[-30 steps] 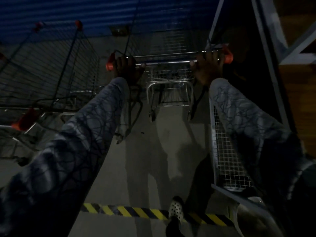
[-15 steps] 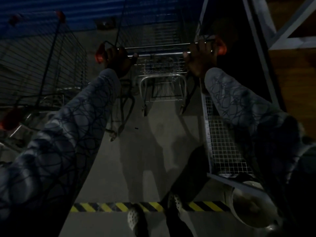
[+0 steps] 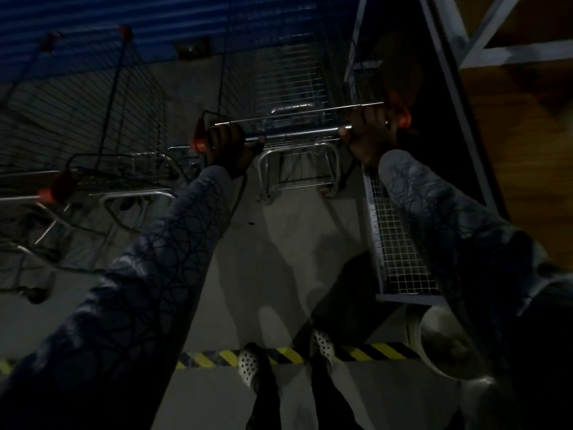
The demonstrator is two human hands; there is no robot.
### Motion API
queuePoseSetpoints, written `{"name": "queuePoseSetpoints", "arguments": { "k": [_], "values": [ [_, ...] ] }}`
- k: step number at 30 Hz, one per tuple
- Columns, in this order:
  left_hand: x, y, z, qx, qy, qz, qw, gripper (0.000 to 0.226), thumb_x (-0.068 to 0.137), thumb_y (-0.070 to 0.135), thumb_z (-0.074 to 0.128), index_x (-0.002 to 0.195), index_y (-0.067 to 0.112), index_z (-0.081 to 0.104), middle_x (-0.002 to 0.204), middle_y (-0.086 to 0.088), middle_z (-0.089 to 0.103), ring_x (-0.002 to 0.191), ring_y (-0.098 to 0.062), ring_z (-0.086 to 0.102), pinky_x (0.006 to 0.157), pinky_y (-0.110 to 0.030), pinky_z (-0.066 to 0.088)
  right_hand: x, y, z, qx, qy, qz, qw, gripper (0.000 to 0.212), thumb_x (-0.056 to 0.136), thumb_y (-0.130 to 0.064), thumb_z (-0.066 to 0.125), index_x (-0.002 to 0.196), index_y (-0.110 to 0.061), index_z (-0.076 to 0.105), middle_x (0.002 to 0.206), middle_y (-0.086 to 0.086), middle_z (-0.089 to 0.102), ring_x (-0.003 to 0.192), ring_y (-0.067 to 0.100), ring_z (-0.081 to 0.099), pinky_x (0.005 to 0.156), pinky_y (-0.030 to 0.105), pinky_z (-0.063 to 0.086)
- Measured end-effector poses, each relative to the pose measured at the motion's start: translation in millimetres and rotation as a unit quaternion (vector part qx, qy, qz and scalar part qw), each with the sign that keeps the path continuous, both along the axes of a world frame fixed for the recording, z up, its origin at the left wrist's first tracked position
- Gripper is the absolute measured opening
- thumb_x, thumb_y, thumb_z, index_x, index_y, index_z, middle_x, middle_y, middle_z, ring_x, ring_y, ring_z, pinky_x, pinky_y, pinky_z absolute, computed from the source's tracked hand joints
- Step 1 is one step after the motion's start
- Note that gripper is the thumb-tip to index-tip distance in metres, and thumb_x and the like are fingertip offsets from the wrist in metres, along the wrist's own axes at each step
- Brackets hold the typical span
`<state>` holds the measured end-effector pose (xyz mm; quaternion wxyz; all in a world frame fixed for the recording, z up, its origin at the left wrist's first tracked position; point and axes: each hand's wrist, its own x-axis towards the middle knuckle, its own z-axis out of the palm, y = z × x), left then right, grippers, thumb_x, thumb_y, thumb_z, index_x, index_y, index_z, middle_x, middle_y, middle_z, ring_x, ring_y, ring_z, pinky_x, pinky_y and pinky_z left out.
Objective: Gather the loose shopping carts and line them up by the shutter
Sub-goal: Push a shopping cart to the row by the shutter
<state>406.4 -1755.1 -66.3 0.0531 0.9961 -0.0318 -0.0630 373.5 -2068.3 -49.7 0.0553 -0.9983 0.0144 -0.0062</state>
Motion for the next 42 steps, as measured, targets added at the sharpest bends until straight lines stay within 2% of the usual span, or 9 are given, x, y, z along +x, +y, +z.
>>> {"name": "queuePoseSetpoints", "arguments": {
  "k": [3, 6, 11, 14, 18, 21, 25, 32, 42],
  "values": [
    [-10, 16, -24, 0.026, 0.003, -0.030, 0.999, 0.083, 0.096, 0.071, 0.026, 0.103, -0.002, 0.066, 0.094, -0.026, 0.063, 0.089, -0.042, 0.063, 0.088, -0.054, 0.051, -19, 1, -4, 0.025, 0.027, 0.007, 0.999, 0.084, 0.086, -0.064, 0.012, 0.141, -0.013, 0.049, 0.149, 0.020, 0.043, 0.141, 0.037, 0.033, 0.116, 0.057, 0.014],
    [-32, 9, -21, 0.065, -0.009, -0.019, 0.998, 0.099, 0.092, 0.077, 0.011, 0.130, 0.000, 0.059, 0.122, -0.030, 0.057, 0.115, -0.049, 0.051, 0.106, -0.060, 0.033, -38, 2, -6, 0.024, 0.039, 0.011, 0.999, 0.085, 0.085, -0.065, 0.011, 0.141, -0.013, 0.049, 0.147, 0.021, 0.044, 0.140, 0.038, 0.035, 0.116, 0.059, 0.016],
    [-61, -2, 9, 0.036, -0.015, 0.008, 0.999, 0.106, 0.087, 0.083, 0.005, 0.145, 0.003, 0.045, 0.145, -0.030, 0.039, 0.137, -0.047, 0.031, 0.119, -0.055, 0.007, -55, -2, -1, 0.034, 0.047, 0.012, 0.998, 0.085, 0.084, -0.065, 0.011, 0.137, -0.013, 0.052, 0.145, 0.019, 0.046, 0.138, 0.037, 0.036, 0.115, 0.057, 0.017],
    [-59, -3, 6, 0.049, 0.014, -0.014, 0.999, 0.118, 0.076, 0.090, -0.012, 0.141, 0.015, 0.052, 0.142, -0.024, 0.043, 0.132, -0.044, 0.034, 0.115, -0.059, 0.014, -66, -6, 4, 0.040, 0.041, 0.006, 0.998, 0.084, 0.085, -0.066, 0.011, 0.134, -0.014, 0.054, 0.142, 0.018, 0.048, 0.137, 0.037, 0.038, 0.116, 0.056, 0.016],
    [-75, -18, 24, -0.003, -0.006, 0.026, 1.000, 0.077, 0.091, 0.074, 0.037, 0.134, 0.011, 0.049, 0.143, -0.020, 0.041, 0.136, -0.037, 0.031, 0.118, -0.052, 0.015, -77, -15, 9, 0.028, 0.011, 0.002, 1.000, 0.079, 0.089, -0.063, 0.013, 0.131, -0.011, 0.056, 0.143, 0.019, 0.048, 0.136, 0.038, 0.040, 0.116, 0.054, 0.016],
    [-83, -28, 28, -0.026, -0.009, 0.010, 1.000, 0.077, 0.091, 0.073, 0.039, 0.138, 0.012, 0.048, 0.147, -0.019, 0.040, 0.140, -0.038, 0.028, 0.119, -0.052, 0.014, -87, -28, 12, 0.035, 0.027, -0.008, 0.999, 0.060, 0.100, -0.054, 0.028, 0.137, -0.013, 0.051, 0.153, 0.020, 0.038, 0.144, 0.040, 0.030, 0.115, 0.061, 0.016],
    [-113, -42, 28, -0.022, 0.003, 0.002, 1.000, 0.073, 0.094, 0.068, 0.043, 0.145, 0.016, 0.042, 0.155, -0.015, 0.032, 0.148, -0.033, 0.018, 0.120, -0.049, 0.003, -114, -40, 7, 0.026, 0.019, -0.017, 0.999, 0.067, 0.096, -0.054, 0.022, 0.141, -0.011, 0.048, 0.152, 0.023, 0.038, 0.143, 0.043, 0.031, 0.114, 0.068, 0.017],
    [-157, -33, 30, -0.037, -0.045, -0.012, 0.998, 0.063, 0.092, 0.066, 0.050, 0.133, 0.018, 0.053, 0.139, -0.012, 0.049, 0.138, -0.031, 0.034, 0.114, -0.044, 0.008, -162, -31, 9, 0.031, 0.022, -0.024, 0.999, 0.076, 0.094, -0.058, 0.015, 0.134, -0.006, 0.052, 0.146, 0.027, 0.043, 0.138, 0.046, 0.037, 0.111, 0.067, 0.021],
    [-247, -6, 25, -0.043, 0.005, -0.004, 0.999, 0.104, 0.084, 0.087, 0.012, 0.134, 0.006, 0.053, 0.136, -0.022, 0.052, 0.136, -0.039, 0.039, 0.118, -0.051, 0.016, -252, -9, 8, 0.027, -0.009, -0.023, 0.999, 0.069, 0.094, -0.056, 0.021, 0.124, -0.006, 0.059, 0.130, 0.026, 0.055, 0.125, 0.044, 0.048, 0.110, 0.060, 0.026]
  ]
}}
